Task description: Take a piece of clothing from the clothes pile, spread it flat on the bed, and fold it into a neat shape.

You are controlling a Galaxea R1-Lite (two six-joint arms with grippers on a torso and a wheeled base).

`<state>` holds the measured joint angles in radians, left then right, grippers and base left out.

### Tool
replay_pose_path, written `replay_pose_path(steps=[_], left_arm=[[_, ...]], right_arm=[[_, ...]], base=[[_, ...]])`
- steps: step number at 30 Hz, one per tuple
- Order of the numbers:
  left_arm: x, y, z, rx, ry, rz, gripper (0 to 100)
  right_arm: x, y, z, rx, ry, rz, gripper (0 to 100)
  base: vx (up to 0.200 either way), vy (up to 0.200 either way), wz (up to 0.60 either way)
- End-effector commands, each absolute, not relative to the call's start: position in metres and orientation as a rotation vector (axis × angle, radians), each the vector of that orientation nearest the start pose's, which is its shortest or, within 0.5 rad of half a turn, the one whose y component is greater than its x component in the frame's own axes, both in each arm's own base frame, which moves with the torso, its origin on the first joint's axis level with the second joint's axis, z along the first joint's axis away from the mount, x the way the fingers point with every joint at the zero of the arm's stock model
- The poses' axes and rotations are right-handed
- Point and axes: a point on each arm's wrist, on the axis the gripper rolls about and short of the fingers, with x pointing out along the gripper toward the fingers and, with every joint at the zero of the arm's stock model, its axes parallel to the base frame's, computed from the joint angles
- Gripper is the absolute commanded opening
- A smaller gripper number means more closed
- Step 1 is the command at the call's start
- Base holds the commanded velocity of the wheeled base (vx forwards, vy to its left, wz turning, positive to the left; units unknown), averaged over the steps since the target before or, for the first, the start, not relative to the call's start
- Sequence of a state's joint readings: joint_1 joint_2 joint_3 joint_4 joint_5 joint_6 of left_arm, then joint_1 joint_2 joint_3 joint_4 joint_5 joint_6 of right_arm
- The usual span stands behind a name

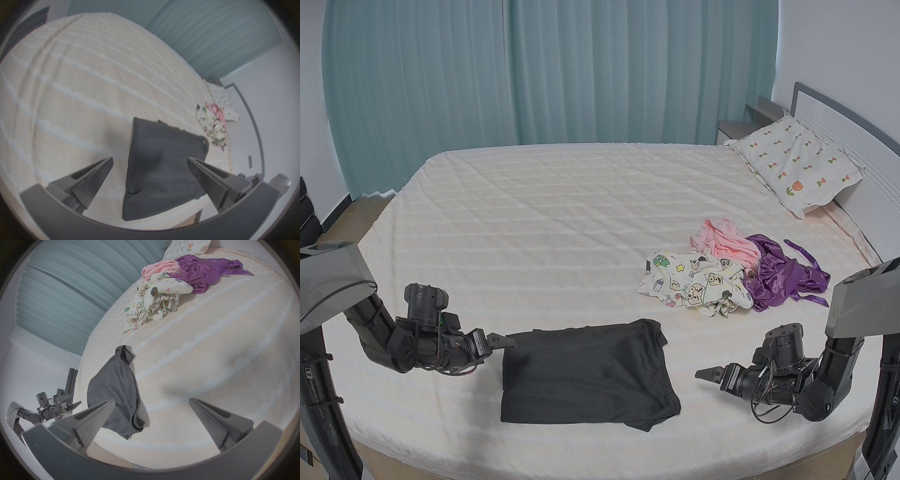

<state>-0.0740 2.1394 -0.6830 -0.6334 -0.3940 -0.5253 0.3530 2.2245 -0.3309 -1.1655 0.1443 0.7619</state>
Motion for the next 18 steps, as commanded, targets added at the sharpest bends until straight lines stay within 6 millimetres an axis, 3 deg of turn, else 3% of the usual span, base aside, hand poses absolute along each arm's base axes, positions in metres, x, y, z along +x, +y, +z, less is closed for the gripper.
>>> replay_pose_path(steps=[1,10,18], left_arm=[[0.323,-0.051,-0.017,-0.505,0.971,-0.221,100],[0.337,-0.081,-0.031,-0.401,0.931,-0.251,100],[0.34,-0.084,-0.038,-0.32,0.922,-0.189,100]], right_arm=[[0.255,0.098,-0.02,0.635,0.876,0.171,100],[0.254,0.098,-0.019,0.64,0.85,0.184,100],[0.254,0.097,-0.021,0.643,0.838,0.191,100]], base=[[0.0,0.0,0.0],[0.0,0.0,0.0],[0.0,0.0,0.0]])
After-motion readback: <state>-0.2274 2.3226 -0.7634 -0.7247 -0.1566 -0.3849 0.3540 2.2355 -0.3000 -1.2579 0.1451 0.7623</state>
